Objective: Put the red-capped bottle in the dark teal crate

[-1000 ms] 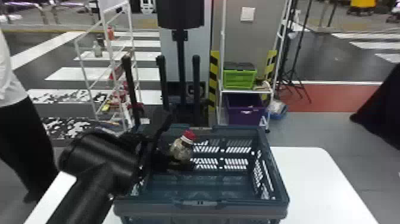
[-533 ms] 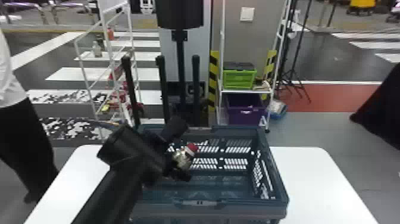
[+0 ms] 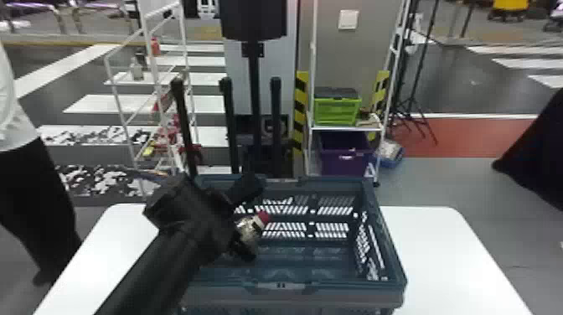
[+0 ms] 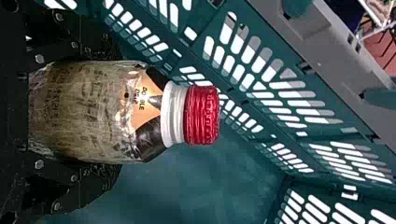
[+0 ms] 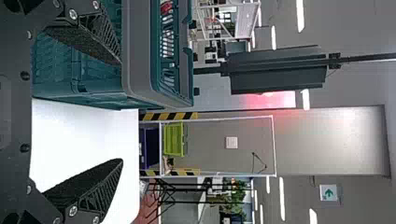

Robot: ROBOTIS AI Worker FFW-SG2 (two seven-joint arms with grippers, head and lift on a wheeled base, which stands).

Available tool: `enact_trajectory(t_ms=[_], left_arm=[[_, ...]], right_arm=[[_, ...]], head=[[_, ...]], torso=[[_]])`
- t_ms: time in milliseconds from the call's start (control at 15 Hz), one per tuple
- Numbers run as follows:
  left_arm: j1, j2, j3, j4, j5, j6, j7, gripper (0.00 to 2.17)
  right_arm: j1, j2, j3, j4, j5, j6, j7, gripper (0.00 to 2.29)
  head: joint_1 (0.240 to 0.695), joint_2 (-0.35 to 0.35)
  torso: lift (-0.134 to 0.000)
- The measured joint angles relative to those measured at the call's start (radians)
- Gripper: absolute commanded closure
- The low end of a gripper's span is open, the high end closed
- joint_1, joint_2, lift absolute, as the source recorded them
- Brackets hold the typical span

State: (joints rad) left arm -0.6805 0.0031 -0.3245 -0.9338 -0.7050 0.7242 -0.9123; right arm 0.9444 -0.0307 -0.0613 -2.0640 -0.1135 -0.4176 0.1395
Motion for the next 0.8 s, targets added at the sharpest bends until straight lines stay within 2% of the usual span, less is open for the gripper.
enact_trajectory(t_ms=[133, 200, 333, 400, 467, 533, 800], left_arm=[[0.006, 0.000, -0.011, 0.001, -0.015, -0.006, 0.001, 1.83], [0.011, 0.000, -0.017, 0.001, -0.018, -0.018, 0.005, 1.57], [0.019, 0.000, -0.021, -0.008, -0.020, -0.040, 0.007, 0.89], [0.021, 0.000, -0.021, -0.011, -0.020, -0.045, 0.007, 0.47], [0.023, 0.000, -0.021, -0.015, -0.018, -0.049, 0.008, 0.20], [0.028, 0.000, -0.020, -0.027, -0.016, -0.051, 0.014, 0.09], [0.051, 0.000, -0.005, -0.080, -0.005, -0.050, 0.019, 0.08]], right_arm=[[-0.002, 0.000, 0.000, 0.003, -0.002, 0.000, -0.001, 0.15], [-0.003, 0.000, 0.000, 0.004, -0.002, 0.000, -0.002, 0.15], [-0.003, -0.001, 0.000, 0.007, -0.004, -0.002, -0.002, 0.15], [-0.003, -0.001, 0.000, 0.009, -0.006, -0.004, -0.003, 0.15], [-0.003, -0.003, -0.001, 0.012, -0.009, -0.009, -0.004, 0.15], [-0.003, -0.004, -0.001, 0.013, -0.011, -0.013, -0.004, 0.15], [-0.003, -0.009, -0.002, 0.018, -0.018, -0.019, -0.006, 0.15]], head=[[0.499, 0.000], [0.499, 0.000], [0.499, 0.000], [0.499, 0.000], [0.499, 0.000], [0.499, 0.000], [0.499, 0.000]], torso=[[0.000], [0.000], [0.000], [0.000], [0.000], [0.000], [0.000]])
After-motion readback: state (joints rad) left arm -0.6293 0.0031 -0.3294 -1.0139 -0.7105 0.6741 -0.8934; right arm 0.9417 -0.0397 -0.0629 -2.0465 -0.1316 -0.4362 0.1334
